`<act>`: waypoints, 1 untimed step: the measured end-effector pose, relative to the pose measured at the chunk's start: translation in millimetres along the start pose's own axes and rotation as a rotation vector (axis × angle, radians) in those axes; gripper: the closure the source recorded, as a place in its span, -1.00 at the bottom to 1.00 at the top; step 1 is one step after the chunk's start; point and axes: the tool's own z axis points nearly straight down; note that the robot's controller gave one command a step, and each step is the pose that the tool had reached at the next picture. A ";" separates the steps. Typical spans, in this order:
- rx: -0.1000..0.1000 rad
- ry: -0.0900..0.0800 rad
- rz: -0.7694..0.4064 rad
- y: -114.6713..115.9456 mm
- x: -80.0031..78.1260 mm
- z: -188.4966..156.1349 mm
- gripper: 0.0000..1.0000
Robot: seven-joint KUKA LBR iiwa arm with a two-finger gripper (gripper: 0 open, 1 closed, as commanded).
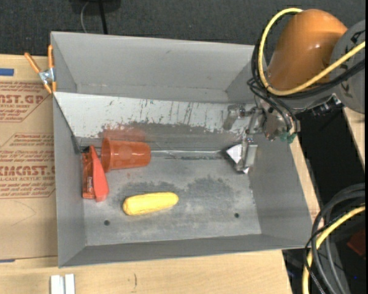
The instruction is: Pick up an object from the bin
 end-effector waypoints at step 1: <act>0.001 -0.007 -0.001 0.0 -0.9 -5.0 -1.00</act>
Offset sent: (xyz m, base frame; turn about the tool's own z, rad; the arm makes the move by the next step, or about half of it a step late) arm -0.0318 0.0616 -0.0351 0.0737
